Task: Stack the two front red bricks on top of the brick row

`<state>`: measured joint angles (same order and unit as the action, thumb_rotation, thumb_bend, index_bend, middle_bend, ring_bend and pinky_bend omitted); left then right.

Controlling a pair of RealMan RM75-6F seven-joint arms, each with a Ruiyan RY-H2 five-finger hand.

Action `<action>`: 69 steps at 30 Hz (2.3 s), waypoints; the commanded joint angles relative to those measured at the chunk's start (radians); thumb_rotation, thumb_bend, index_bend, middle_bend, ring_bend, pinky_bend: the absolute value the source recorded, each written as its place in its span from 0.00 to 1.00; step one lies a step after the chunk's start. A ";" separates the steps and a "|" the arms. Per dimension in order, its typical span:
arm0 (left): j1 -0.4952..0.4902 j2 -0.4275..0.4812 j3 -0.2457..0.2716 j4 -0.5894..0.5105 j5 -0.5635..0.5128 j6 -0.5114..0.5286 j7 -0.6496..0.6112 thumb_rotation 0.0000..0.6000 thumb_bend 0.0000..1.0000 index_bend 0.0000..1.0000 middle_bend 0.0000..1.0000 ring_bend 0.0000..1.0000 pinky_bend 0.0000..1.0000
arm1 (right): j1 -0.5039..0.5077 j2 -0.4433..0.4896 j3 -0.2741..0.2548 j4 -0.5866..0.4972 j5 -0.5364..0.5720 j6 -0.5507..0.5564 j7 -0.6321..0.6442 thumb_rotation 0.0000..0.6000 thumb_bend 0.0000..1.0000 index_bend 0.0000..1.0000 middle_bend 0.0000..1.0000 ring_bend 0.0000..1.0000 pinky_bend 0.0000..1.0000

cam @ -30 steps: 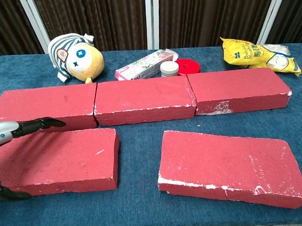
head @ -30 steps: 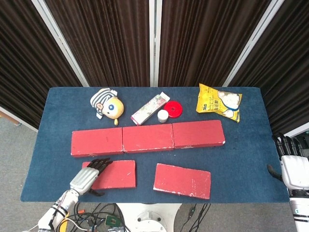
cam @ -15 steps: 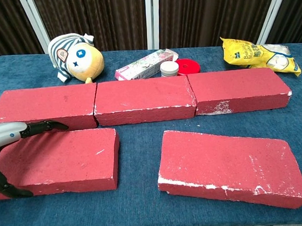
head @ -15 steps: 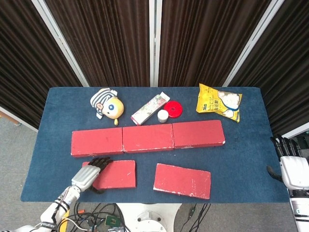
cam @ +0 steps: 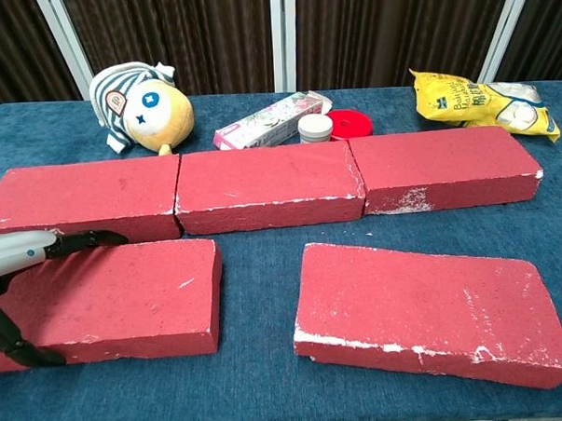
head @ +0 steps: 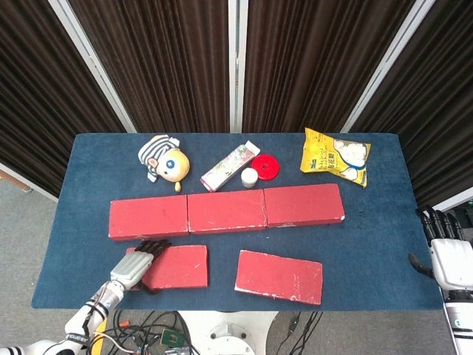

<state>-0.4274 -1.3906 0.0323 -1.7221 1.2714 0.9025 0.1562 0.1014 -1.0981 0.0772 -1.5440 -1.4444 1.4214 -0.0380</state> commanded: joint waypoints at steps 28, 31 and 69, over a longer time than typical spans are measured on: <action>0.004 0.020 0.016 -0.055 0.017 0.079 0.023 1.00 0.09 0.11 0.27 0.23 0.00 | -0.009 -0.021 0.016 0.028 0.018 0.021 0.018 1.00 0.21 0.00 0.00 0.00 0.00; 0.006 0.055 0.003 -0.091 0.031 0.106 0.019 1.00 0.09 0.11 0.27 0.23 0.00 | -0.010 -0.024 0.017 0.031 0.016 0.024 0.020 1.00 0.21 0.00 0.00 0.00 0.00; -0.365 0.058 -0.218 0.233 -0.186 -0.314 -0.202 1.00 0.09 0.11 0.26 0.23 0.00 | 0.004 0.012 0.038 -0.075 0.001 0.051 -0.045 1.00 0.21 0.00 0.00 0.00 0.00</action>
<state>-0.7899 -1.3301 -0.1868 -1.4920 1.0843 0.5912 -0.0431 0.1057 -1.0859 0.1146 -1.6184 -1.4436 1.4705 -0.0815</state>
